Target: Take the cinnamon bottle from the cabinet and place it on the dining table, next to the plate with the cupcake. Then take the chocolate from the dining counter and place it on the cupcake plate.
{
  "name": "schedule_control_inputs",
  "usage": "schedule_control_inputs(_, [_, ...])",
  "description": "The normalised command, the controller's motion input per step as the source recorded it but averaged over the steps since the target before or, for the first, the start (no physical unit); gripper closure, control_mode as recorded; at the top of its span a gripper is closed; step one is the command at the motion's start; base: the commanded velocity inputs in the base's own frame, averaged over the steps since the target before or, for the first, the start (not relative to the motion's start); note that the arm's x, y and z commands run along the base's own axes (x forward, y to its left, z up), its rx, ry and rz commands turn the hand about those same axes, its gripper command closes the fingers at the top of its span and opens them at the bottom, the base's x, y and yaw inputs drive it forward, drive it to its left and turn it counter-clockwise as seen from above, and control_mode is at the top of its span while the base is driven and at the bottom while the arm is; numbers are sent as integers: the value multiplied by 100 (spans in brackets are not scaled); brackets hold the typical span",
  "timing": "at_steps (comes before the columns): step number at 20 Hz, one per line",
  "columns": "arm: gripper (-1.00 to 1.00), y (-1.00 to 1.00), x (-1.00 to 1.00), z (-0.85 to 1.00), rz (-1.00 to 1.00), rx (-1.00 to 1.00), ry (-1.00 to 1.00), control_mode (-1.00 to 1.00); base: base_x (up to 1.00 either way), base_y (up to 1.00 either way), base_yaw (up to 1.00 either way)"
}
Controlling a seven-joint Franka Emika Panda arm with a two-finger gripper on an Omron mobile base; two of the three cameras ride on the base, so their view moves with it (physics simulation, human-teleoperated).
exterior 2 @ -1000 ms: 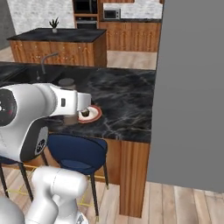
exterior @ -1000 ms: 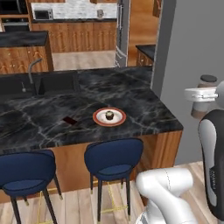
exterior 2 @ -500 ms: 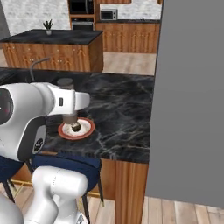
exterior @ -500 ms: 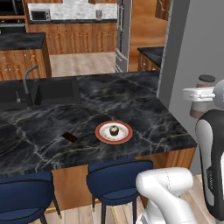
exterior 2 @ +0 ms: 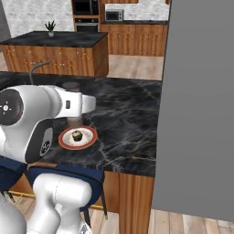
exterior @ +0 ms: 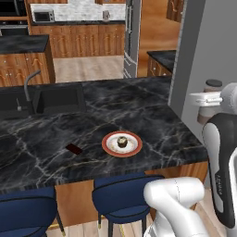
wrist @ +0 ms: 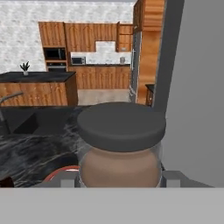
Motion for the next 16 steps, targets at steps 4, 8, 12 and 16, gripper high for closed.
schedule_control_inputs(4, [100,0,100,-89,22,0,0,-100,0,0,0])
schedule_control_inputs(8, [100,2,100,-98,37,-1,-3,-100,0,0,0])
schedule_control_inputs(12, [100,31,99,-73,20,-3,0,-100,0,0,0])
schedule_control_inputs(16, [100,10,90,-66,10,0,0,-100,0,0,0])
